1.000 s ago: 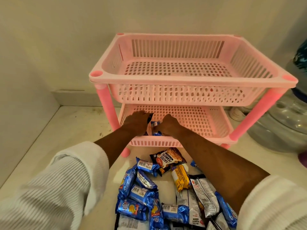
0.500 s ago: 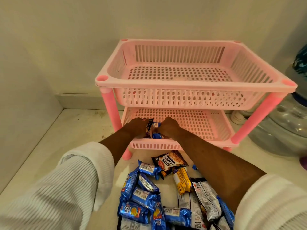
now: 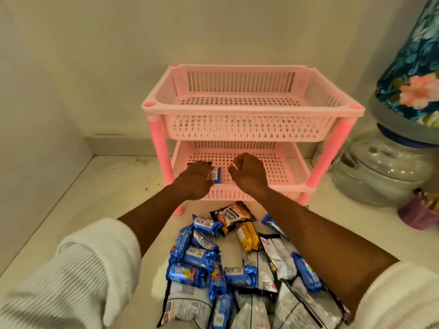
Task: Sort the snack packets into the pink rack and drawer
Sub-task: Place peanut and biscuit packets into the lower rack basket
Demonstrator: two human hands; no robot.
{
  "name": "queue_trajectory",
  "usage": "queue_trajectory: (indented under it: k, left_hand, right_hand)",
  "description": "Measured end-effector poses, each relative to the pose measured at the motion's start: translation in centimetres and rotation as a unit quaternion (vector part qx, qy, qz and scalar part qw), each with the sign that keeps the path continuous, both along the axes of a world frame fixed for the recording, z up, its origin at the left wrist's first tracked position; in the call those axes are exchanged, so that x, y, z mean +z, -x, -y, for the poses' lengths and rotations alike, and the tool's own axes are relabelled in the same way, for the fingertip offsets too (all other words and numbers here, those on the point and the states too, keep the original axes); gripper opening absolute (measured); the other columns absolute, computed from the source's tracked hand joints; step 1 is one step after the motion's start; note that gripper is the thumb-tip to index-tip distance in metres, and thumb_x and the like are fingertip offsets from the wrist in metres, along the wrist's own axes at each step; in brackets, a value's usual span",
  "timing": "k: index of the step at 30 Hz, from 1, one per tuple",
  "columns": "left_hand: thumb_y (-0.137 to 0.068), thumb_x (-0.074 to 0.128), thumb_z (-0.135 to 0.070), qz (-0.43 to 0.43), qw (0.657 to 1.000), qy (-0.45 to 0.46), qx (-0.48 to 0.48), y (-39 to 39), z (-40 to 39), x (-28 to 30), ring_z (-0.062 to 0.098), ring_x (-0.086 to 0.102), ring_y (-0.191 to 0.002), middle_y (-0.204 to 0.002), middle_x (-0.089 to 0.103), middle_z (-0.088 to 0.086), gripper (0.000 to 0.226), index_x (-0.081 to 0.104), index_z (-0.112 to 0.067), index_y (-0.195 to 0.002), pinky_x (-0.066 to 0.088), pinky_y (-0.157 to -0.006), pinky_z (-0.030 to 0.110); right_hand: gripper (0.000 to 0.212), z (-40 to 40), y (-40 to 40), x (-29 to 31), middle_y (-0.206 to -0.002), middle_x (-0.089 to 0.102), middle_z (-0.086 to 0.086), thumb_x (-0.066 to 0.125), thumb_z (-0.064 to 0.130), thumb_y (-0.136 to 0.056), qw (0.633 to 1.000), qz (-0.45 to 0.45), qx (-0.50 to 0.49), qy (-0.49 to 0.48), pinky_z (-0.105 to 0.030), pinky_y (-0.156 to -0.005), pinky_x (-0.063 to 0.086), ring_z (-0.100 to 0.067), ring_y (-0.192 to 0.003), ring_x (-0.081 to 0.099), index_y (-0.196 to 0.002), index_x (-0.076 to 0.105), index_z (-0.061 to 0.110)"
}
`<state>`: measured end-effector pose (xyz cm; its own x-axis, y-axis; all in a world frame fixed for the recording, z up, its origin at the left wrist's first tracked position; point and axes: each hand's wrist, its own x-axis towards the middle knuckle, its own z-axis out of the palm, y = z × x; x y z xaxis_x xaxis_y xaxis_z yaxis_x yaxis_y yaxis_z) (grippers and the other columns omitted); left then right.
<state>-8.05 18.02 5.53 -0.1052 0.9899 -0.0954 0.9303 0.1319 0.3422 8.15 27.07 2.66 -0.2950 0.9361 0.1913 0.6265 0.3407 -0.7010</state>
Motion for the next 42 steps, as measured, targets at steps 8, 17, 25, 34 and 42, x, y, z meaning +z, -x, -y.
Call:
queue_trajectory:
  k: [8, 17, 25, 34, 42]
  left_hand:
    - [-0.090, 0.064, -0.020, 0.042, 0.979, -0.193, -0.045, -4.7, 8.1, -2.9, 0.018, 0.045, -0.119, -0.123, 0.052, 0.002, 0.023, 0.064, -0.020, -0.113, 0.043, -0.100, 0.033]
    - [-0.090, 0.057, -0.026, 0.004, 0.997, 0.029, 0.070, -5.9, 9.4, -9.5, 0.027, 0.043, -0.128, -0.141, 0.046, 0.006, 0.049, 0.047, -0.017, -0.137, 0.044, -0.101, 0.040]
    - [-0.076, 0.074, -0.031, -0.062, 0.994, 0.069, 0.062, -4.5, 6.4, -11.6, 0.028, 0.047, -0.126, -0.133, 0.053, 0.005, 0.066, 0.049, -0.022, -0.136, 0.045, -0.100, 0.040]
    - [-0.081, 0.070, -0.023, -0.121, 0.991, 0.047, 0.041, -2.8, 5.9, -11.7, 0.026, 0.054, -0.109, -0.116, 0.059, 0.005, 0.046, 0.055, -0.019, -0.125, 0.049, -0.089, 0.037]
    - [-0.087, 0.064, -0.027, -0.060, 0.997, 0.013, 0.048, -2.3, 6.1, -10.9, 0.027, 0.049, -0.114, -0.123, 0.052, 0.006, 0.048, 0.053, -0.017, -0.133, 0.045, -0.094, 0.037]
  right_hand:
    - [0.017, 6.9, -8.7, -2.6, -0.095, 0.058, 0.007, 0.068, 0.016, -0.083, 0.987, -0.084, 0.018, -0.133, -0.038, -0.073, 0.058, -0.009, -0.083, 0.062, -0.092, 0.058, 0.027]
    - [0.059, 6.8, -8.1, -7.3, -0.141, 0.049, -0.004, 0.067, 0.041, -0.090, 0.966, 0.165, 0.201, 0.000, -0.035, -0.104, 0.042, -0.025, -0.130, 0.046, -0.142, 0.049, 0.018]
    - [0.075, 4.0, -3.5, -9.2, -0.154, 0.038, -0.012, 0.071, 0.012, -0.083, 0.897, 0.305, 0.319, -0.005, -0.039, -0.116, 0.032, -0.033, -0.142, 0.032, -0.151, 0.038, 0.012]
    - [0.057, 4.4, -2.2, -8.6, -0.129, 0.056, -0.013, 0.069, 0.008, -0.081, 0.875, 0.396, 0.273, -0.055, -0.042, -0.097, 0.048, -0.033, -0.120, 0.054, -0.135, 0.051, 0.011]
    - [0.045, 5.3, -3.6, -7.7, -0.118, 0.063, -0.005, 0.072, 0.017, -0.079, 0.889, 0.380, 0.208, -0.150, -0.037, -0.090, 0.041, -0.029, -0.109, 0.060, -0.121, 0.057, 0.018]
